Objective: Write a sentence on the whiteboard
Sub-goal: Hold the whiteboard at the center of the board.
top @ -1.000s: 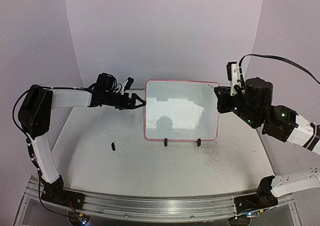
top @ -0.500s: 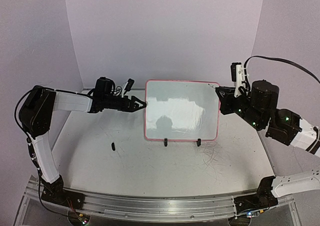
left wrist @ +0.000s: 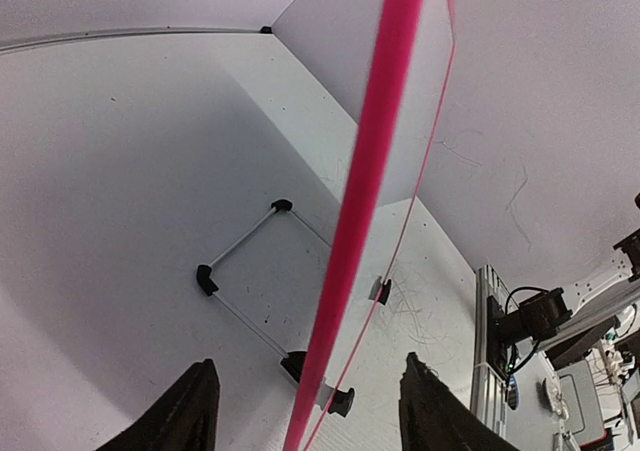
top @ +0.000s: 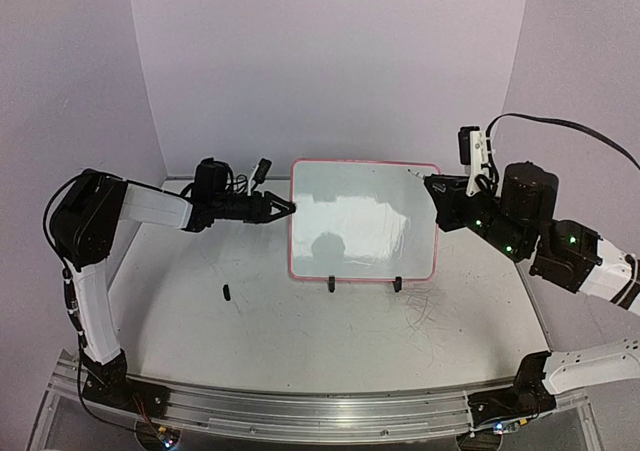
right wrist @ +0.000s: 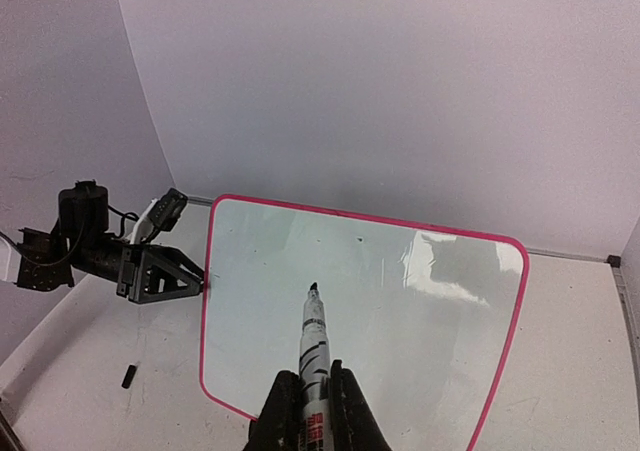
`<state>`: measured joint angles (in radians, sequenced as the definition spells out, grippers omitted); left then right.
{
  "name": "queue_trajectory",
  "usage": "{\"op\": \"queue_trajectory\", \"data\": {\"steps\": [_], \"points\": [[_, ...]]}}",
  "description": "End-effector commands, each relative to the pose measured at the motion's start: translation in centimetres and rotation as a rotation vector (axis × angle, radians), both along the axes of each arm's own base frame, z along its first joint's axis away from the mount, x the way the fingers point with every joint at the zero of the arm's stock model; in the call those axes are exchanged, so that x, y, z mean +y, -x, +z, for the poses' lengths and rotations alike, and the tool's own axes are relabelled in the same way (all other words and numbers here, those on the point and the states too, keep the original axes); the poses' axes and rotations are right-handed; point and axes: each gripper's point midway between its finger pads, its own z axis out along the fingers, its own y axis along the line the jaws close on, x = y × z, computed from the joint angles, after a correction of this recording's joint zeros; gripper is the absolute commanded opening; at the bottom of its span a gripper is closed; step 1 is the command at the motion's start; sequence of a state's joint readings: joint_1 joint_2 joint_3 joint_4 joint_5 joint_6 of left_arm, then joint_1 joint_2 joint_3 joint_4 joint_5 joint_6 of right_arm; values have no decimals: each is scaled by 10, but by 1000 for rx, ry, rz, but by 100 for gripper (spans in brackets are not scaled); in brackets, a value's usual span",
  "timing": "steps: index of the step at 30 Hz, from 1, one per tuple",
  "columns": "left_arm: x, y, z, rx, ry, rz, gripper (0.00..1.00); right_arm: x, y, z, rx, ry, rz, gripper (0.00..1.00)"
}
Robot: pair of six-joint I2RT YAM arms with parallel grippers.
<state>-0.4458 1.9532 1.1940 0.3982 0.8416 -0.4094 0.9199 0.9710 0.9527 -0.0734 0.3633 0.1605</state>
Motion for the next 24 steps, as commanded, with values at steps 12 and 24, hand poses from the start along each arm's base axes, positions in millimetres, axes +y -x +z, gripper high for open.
{"op": "queue_trajectory", "data": {"steps": [12, 24], "points": [[-6, -13, 0, -79, 6, 36, 32, 3, 2, 7, -26, -49, 15, 0], [-14, 8, -14, -124, -46, 34, 14, 7, 1, 1, -16, -41, 25, 0]]}}
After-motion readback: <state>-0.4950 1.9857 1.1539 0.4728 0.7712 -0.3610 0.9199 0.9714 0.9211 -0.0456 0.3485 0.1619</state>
